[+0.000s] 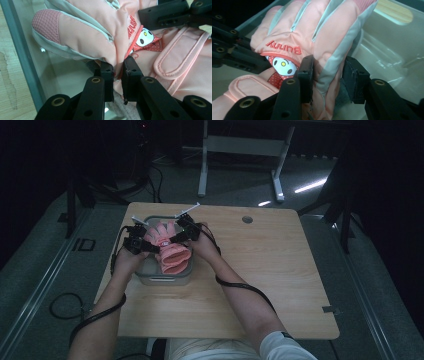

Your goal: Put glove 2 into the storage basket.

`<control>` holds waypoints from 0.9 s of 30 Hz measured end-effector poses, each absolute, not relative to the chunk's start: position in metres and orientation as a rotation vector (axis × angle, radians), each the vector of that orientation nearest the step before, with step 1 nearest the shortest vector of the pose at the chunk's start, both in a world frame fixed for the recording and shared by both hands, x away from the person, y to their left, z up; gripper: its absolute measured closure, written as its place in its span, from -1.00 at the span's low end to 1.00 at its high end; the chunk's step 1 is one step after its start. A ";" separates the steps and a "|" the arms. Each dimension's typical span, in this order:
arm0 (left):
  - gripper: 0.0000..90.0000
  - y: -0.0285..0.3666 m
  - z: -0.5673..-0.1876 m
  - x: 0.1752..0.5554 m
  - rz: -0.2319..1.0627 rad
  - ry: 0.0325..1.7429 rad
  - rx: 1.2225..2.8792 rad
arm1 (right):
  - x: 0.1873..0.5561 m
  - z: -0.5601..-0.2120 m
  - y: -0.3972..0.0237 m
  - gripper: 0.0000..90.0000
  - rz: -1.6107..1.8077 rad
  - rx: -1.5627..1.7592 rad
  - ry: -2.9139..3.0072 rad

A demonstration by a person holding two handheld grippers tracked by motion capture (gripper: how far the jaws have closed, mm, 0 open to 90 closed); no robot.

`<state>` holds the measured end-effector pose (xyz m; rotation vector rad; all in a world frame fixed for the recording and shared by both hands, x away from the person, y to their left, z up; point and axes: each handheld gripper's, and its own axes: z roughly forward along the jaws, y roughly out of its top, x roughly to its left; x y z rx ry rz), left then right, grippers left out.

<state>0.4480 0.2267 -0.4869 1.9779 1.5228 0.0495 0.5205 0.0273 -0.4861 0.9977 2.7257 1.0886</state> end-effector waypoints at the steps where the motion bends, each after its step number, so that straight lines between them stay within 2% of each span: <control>1: 0.79 0.227 -0.487 0.448 0.050 1.521 1.983 | 0.521 -0.486 0.027 0.37 1.082 1.000 2.721; 7: 0.78 0.226 -0.489 0.451 0.063 1.529 1.996 | 0.524 -0.486 0.024 0.46 1.055 1.030 2.695; 10: 0.68 0.224 -0.485 0.452 0.083 1.531 2.007 | 0.523 -0.486 0.026 0.50 1.051 1.019 2.692; 15: 0.37 0.224 -0.475 0.451 0.150 1.507 1.990 | 0.525 -0.482 0.021 0.41 1.072 1.053 2.683; 18: 0.31 0.225 -0.470 0.450 0.170 1.493 1.992 | 0.524 -0.477 0.019 0.30 1.116 1.049 2.679; 27: 0.21 0.231 -0.460 0.444 0.190 1.498 1.965 | 0.519 -0.465 0.016 0.20 1.193 1.041 2.673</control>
